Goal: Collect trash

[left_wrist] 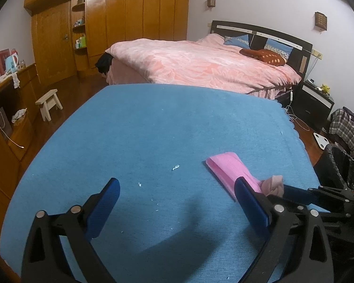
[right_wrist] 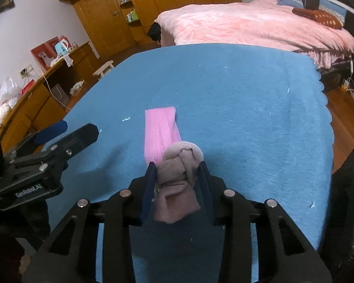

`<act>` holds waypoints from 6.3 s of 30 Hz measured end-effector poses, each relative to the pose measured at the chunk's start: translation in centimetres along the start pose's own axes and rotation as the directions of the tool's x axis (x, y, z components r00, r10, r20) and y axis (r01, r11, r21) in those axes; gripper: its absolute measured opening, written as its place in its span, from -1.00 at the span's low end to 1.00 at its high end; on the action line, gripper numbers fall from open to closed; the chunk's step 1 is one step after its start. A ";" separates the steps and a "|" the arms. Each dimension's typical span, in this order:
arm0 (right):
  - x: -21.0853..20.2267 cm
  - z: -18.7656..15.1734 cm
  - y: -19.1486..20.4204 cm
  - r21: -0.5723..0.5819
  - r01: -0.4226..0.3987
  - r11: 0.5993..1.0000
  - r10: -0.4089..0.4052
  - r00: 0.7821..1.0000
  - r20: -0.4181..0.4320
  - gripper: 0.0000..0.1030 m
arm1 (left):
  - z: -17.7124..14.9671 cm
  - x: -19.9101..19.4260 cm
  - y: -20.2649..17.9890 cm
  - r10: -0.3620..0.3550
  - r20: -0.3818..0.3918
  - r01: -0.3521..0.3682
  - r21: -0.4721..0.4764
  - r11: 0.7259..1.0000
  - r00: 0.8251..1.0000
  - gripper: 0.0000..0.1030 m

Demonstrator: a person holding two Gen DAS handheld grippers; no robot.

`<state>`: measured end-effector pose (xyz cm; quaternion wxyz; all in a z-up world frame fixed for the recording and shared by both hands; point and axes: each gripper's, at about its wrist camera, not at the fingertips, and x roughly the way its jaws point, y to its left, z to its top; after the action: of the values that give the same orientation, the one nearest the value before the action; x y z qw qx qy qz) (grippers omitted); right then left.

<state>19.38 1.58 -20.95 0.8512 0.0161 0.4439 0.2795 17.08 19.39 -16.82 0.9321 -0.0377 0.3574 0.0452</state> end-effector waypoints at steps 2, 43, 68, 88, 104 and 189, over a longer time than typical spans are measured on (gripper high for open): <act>-0.6 0.1 -0.1 0.005 0.008 1.000 -0.008 1.000 0.014 -0.33 | 0.0 0.0 -0.1 -0.001 0.001 0.001 0.000 1.000 1.000 0.86; -6.0 1.8 -4.9 0.065 0.113 0.991 -0.121 0.984 0.131 -0.32 | 1.8 3.5 -6.1 -0.167 -0.098 0.167 -0.007 0.986 0.981 -0.70; -18.8 1.8 -5.3 0.064 0.153 0.986 -0.165 0.943 0.290 -0.32 | 4.8 -8.2 -13.5 -0.228 0.048 0.222 0.109 0.969 0.972 -0.70; -26.7 -2.9 -11.4 0.181 0.256 0.949 -0.305 0.892 0.334 -0.32 | 4.1 -11.0 -23.7 -0.388 0.042 0.367 0.243 0.898 0.921 -0.70; -28.7 -6.1 -17.4 0.285 0.332 0.899 -0.412 0.862 0.296 -0.32 | 2.3 -9.3 -30.9 -0.470 -0.013 0.446 0.337 0.829 0.883 -0.70; -33.6 -5.3 -8.2 0.187 0.322 0.928 -0.371 0.849 0.376 0.89 | 3.8 -19.5 -22.1 -0.334 0.170 0.287 0.251 0.924 0.927 0.88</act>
<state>4.03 -22.98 -1.29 0.9584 0.0431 0.2690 0.0853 7.58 -3.32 -0.13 0.9580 0.0152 0.2494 -0.1405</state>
